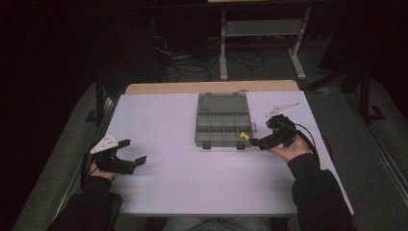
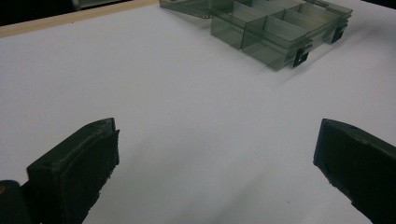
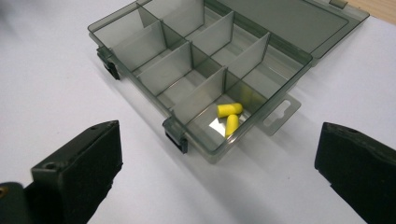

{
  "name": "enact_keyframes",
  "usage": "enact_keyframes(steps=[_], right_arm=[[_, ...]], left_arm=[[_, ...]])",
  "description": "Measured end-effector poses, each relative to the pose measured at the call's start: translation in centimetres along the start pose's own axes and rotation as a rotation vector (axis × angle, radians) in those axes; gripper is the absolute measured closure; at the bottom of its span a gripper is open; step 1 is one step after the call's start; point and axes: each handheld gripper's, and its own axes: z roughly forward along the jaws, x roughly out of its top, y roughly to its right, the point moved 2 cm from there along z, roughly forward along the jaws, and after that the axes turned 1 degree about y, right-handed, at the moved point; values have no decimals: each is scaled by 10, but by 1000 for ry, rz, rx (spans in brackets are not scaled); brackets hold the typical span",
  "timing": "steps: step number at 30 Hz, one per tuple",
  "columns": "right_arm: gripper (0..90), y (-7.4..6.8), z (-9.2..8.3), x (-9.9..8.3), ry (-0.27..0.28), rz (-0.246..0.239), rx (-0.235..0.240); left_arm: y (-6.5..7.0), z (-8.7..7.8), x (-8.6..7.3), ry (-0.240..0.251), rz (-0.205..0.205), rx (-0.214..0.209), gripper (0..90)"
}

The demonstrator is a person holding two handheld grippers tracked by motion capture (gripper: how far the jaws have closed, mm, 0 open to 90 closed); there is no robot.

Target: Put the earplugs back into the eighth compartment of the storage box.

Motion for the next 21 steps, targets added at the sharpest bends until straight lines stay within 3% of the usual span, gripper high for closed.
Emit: enact_keyframes(steps=[10, 21], right_arm=[[0, -6, -6, -24, 38, 27, -10], [0, -10, -18, -50, 126, 50, -28]], left_arm=[[0, 0, 0, 1, 0, -2, 0], [0, 0, 0, 2, -3, -5, 0]])
